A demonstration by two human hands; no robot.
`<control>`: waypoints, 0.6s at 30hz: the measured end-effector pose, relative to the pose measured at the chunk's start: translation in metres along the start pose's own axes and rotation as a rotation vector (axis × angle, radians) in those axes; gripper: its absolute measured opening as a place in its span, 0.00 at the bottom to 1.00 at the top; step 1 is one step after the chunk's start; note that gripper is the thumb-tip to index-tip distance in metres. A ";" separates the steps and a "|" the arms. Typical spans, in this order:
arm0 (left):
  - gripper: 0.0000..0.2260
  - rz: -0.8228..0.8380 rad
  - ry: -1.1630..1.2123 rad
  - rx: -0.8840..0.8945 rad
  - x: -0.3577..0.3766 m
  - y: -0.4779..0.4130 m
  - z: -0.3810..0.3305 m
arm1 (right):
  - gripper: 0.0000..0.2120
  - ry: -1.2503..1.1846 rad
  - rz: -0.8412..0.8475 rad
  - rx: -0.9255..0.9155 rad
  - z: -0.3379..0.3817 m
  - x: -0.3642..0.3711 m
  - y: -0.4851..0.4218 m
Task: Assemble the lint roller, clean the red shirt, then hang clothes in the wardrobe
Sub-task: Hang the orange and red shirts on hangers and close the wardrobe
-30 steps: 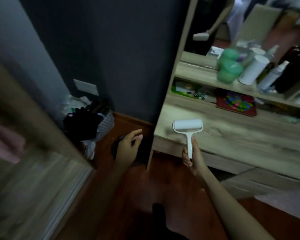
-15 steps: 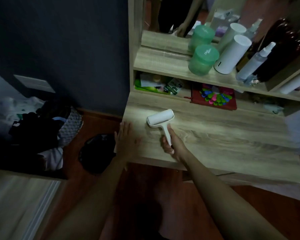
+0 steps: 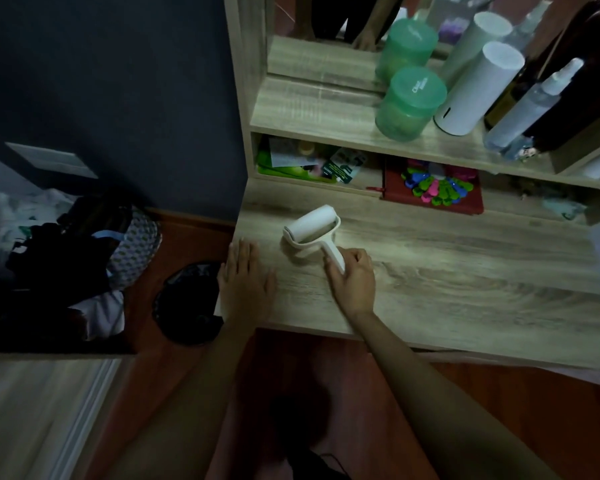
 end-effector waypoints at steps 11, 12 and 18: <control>0.29 0.254 0.090 0.071 -0.003 -0.004 0.014 | 0.30 0.054 -0.021 0.001 0.020 -0.015 0.018; 0.29 0.266 0.119 0.076 -0.012 -0.002 0.017 | 0.29 0.038 -0.039 -0.030 0.029 -0.019 0.023; 0.19 -0.035 0.411 0.069 -0.103 0.048 0.059 | 0.17 -0.239 0.010 -0.203 0.114 -0.022 0.061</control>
Point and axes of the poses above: each hand's wrist, its own y-axis away from the middle knuckle, its own x-axis out of the palm, z = x × y, the point moved 7 cm from there along -y, towards the middle knuckle, and after that the axes turned 1 degree about -z, right-handed, at the moved point
